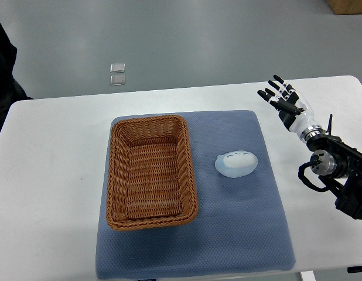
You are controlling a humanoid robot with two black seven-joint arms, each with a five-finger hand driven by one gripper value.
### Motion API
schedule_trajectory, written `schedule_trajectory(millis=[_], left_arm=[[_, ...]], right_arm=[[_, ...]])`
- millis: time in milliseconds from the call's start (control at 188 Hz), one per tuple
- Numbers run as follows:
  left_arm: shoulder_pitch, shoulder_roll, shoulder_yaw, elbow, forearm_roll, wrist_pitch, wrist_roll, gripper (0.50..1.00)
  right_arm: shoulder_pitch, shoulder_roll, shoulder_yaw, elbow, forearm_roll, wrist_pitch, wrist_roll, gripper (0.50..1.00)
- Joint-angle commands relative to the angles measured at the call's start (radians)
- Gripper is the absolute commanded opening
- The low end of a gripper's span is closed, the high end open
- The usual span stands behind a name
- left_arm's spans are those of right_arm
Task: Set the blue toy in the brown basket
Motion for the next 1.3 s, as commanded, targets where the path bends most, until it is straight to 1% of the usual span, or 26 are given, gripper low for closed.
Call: schedule_trajectory(millis=[0,437,756,1033,1145,1294], left_arm=[[0.000,0.000,0.000,0.000,-0.001,-0.001,0.000,1.000],[0.000,0.000,-0.006,0.000,-0.001,-0.001,0.000,1.000],[0.000,0.000,-0.007,0.003,-0.001,0.001,0.000,1.000],[0.002,0.000,-0.007,0.008,-0.001,0.001,0.000,1.000],[0.002,0.000,-0.006,0.009,-0.001,0.001,0.000,1.000],[0.003,0.000,-0.006,0.009,-0.001,-0.001,0.000,1.000]], right_arm=[[0.001,0.000,0.000,0.000,0.000,0.000,0.000,0.913],[0.004,-0.005,-0.006,0.003,-0.004,0.003,0.000,0.913],[0.007,-0.008,-0.008,0.010,-0.087,0.005,0.003,0.913],[0.007,-0.021,-0.008,0.016,-0.158,0.063,0.006,0.913],[0.007,-0.041,-0.008,0.024,-0.236,0.089,0.008,0.911],[0.010,-0.060,-0.009,0.027,-0.383,0.106,0.037,0.911]])
